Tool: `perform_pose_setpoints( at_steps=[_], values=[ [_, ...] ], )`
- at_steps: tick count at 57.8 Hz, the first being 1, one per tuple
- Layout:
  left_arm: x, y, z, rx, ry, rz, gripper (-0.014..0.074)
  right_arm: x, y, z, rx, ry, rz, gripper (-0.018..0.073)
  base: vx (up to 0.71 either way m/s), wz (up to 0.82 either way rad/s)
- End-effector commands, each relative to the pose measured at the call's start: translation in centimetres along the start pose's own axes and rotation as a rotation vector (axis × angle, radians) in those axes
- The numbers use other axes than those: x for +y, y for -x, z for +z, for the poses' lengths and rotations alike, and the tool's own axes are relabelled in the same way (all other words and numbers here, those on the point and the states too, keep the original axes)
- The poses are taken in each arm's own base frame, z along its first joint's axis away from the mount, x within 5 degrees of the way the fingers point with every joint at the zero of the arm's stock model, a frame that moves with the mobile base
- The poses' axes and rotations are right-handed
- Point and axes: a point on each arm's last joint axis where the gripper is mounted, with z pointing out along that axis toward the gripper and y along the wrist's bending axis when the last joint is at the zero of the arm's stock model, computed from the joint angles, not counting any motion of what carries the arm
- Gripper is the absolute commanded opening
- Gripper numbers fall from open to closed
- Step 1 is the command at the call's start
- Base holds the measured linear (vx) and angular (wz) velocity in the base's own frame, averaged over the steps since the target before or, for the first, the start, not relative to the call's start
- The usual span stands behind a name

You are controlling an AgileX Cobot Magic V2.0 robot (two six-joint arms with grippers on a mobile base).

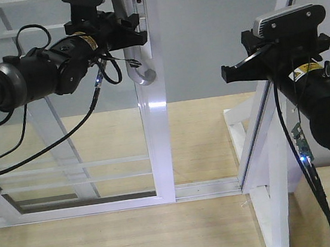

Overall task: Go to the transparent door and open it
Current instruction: 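Release the handle with the right gripper and grasp it with the left gripper, then slide the door panel away from the frame with the left gripper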

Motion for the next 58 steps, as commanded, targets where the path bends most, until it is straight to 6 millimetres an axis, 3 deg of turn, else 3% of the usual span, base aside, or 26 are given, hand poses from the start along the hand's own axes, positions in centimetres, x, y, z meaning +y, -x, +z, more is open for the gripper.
perform_pose_setpoints(
  at_steps=[1,19,58],
  values=[
    [-0.4,4.0,-1.2,-0.128,-0.009,-0.018,0.0379,-0.5,2.5,-0.4,-0.139,-0.032,-0.008,-0.0009,0.0,0.0],
    [-0.2,3.7,-1.4,-0.044,0.01,-0.018,-0.0009,-0.5,2.5,-0.4,-0.139,-0.032,-0.008,-0.0009,0.0,0.0],
    [3.6,6.8,-4.9,0.048,0.125,0.031,-0.0006,-0.5,2.5,-0.4,-0.139,-0.032,-0.008,-0.0009,0.0,0.0]
  ],
)
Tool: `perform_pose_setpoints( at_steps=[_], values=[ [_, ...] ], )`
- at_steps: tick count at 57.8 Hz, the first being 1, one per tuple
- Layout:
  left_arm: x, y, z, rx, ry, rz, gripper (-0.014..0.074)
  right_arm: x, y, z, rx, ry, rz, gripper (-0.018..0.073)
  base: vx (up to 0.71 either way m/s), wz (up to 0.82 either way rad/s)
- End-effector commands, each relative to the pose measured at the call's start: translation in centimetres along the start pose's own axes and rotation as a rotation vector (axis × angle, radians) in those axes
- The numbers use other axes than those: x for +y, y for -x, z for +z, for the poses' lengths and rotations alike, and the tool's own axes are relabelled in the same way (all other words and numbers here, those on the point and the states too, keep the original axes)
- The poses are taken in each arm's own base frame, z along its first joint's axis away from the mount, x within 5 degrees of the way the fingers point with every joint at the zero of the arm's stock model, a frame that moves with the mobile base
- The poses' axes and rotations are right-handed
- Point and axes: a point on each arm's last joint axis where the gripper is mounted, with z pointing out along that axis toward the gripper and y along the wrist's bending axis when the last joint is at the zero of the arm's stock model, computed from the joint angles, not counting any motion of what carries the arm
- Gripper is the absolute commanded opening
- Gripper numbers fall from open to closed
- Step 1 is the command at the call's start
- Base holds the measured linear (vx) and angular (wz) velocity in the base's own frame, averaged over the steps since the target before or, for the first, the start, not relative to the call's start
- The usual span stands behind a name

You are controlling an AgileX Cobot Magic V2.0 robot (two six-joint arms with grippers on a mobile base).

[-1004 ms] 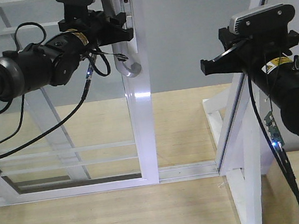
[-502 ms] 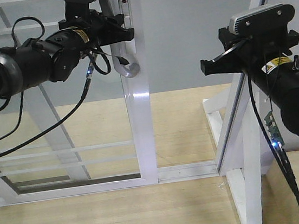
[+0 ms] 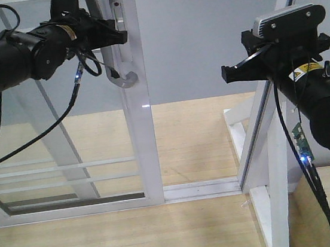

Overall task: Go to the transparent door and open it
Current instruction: 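Slide the door panel away from the frame with the left gripper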

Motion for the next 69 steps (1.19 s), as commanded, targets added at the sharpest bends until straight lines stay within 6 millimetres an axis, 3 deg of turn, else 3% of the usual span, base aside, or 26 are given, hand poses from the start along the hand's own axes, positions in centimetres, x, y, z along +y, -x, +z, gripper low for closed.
perform_pose_setpoints(
  at_steps=[1,52,69],
  values=[
    [1.2,4.3,-3.2,-0.143,0.025,-0.004,-0.0006,-0.5,2.5,-0.4,-0.14,-0.032,-0.004,-0.0009,0.0,0.0],
    [10.1,5.8,-8.1,-0.091,0.254,-0.043,-0.0006,-0.5,2.5,-0.4,-0.143,-0.032,0.001,-0.0009,0.0,0.0],
    [12.0,6.3,-9.9,-0.083,0.311,-0.053,-0.0006,-0.5,2.5,-0.4,-0.141,-0.029,-0.002,-0.0009,0.0,0.0]
  ],
)
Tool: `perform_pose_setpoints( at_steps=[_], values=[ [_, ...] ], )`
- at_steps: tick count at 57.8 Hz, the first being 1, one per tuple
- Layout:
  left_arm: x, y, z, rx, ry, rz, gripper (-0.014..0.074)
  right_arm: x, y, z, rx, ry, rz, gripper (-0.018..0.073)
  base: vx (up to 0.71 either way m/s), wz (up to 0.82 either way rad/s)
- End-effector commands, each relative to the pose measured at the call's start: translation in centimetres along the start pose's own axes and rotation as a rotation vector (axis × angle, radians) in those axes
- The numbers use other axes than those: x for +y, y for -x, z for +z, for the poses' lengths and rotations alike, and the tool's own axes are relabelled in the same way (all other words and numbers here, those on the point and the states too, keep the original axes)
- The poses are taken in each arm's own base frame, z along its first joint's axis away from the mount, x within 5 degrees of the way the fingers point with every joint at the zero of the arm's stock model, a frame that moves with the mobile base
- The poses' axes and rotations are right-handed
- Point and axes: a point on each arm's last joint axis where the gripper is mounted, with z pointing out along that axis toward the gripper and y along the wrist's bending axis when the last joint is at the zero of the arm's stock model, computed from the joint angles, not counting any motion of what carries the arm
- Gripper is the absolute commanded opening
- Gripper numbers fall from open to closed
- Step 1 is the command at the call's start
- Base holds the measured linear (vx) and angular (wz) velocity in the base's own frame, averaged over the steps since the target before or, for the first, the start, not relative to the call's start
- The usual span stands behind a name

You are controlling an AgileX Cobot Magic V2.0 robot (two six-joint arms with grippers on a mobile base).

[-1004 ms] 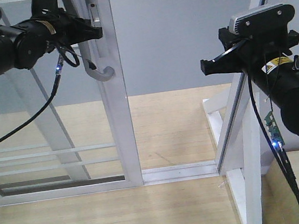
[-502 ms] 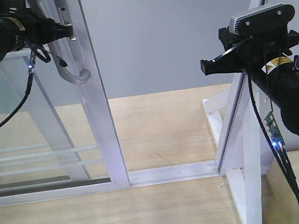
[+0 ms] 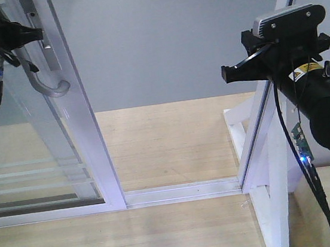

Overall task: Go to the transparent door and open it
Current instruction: 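Slide the door panel away from the frame with the left gripper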

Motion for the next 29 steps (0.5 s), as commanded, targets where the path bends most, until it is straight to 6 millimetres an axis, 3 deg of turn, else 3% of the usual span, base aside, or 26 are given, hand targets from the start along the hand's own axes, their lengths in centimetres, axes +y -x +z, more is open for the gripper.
perform_pose_setpoints(
  at_steps=[1,15,29],
  values=[
    [0.6,5.2,-5.3,-0.249,0.009,0.026,-0.0006,-0.5,2.5,-0.4,-0.14,-0.029,-0.002,-0.0009,0.0,0.0],
    [0.8,4.1,-7.4,-0.209,0.027,0.059,-0.0006,-0.4,2.4,-0.5,-0.117,-0.016,-0.006,-0.0009,0.0,0.0],
    [0.4,-1.1,-10.0,-0.189,-0.001,0.089,-0.0006,0.2,2.4,-1.8,0.011,0.087,-0.08,-0.0007,0.0,0.0]
  ],
)
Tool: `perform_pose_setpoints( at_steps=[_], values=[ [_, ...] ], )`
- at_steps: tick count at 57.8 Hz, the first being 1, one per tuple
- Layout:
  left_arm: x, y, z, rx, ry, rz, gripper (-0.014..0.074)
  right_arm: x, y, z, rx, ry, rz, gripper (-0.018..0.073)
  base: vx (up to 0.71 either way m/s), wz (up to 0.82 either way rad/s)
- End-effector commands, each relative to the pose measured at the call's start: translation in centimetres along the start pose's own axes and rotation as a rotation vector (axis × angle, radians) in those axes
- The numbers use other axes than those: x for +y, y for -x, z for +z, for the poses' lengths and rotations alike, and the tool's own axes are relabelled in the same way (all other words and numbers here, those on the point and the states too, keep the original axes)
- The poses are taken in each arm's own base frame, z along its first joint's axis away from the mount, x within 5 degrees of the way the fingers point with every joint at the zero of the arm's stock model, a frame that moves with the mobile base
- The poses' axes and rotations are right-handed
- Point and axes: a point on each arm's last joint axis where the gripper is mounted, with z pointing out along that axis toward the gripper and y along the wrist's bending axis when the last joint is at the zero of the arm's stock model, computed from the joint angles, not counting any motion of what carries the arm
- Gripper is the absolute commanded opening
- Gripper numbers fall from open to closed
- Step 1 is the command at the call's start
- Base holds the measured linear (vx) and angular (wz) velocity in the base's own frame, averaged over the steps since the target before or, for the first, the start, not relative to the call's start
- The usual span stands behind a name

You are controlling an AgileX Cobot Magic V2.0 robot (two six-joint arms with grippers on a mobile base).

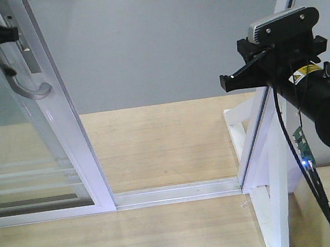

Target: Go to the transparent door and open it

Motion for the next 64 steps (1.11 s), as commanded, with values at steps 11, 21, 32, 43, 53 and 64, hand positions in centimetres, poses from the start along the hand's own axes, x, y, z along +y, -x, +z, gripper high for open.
perform_pose_setpoints(
  at_steps=[11,21,32,43,53,64],
  values=[
    [-0.7,-3.1,-6.2,-0.131,-0.03,0.006,-0.0006,-0.4,3.7,-3.8,-0.05,0.055,-0.031,-0.0006,0.0,0.0],
    [-1.6,-6.4,-10.6,-0.151,-0.061,0.01,-0.0006,-0.8,4.4,-7.8,-0.089,0.077,-0.018,-0.0005,0.0,0.0],
    [-2.3,-10.2,-14.9,-0.165,-0.097,-0.028,-0.0006,-1.3,1.5,-12.7,-0.125,0.074,0.02,-0.0005,0.0,0.0],
    [-2.7,-14.9,-18.9,-0.133,-0.154,-0.152,-0.0006,-1.2,-2.0,-16.9,-0.114,0.121,0.043,-0.0004,0.0,0.0],
    [-2.4,-16.4,-22.0,-0.26,-0.176,-0.193,-0.0006,-1.5,-2.8,-18.8,-0.218,0.102,0.054,-0.0005,0.0,0.0],
    [-2.1,-16.1,-24.0,-0.42,-0.179,-0.206,-0.0006,-1.7,-2.8,-19.1,-0.257,0.086,0.06,-0.0005,0.0,0.0]
  ],
)
